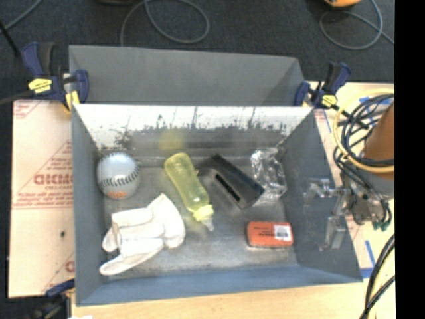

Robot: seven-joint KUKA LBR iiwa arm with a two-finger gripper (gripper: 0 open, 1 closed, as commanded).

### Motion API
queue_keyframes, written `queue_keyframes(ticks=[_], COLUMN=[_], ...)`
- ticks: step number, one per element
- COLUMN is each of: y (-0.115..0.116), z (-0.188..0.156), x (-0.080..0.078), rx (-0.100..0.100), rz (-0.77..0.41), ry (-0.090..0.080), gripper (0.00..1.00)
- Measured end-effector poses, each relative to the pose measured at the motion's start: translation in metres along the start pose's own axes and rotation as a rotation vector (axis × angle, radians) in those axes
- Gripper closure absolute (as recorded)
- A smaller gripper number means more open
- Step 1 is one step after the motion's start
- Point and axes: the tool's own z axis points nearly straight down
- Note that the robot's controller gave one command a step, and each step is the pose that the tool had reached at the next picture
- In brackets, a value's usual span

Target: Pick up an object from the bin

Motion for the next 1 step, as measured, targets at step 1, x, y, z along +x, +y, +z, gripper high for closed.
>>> queue_keyframes(ticks=[1], y=[0.0008], z=[-0.0045], x=[-0.0017], rx=[0.002], rz=[-0.004], ry=[-0.008], gripper=[0.0])
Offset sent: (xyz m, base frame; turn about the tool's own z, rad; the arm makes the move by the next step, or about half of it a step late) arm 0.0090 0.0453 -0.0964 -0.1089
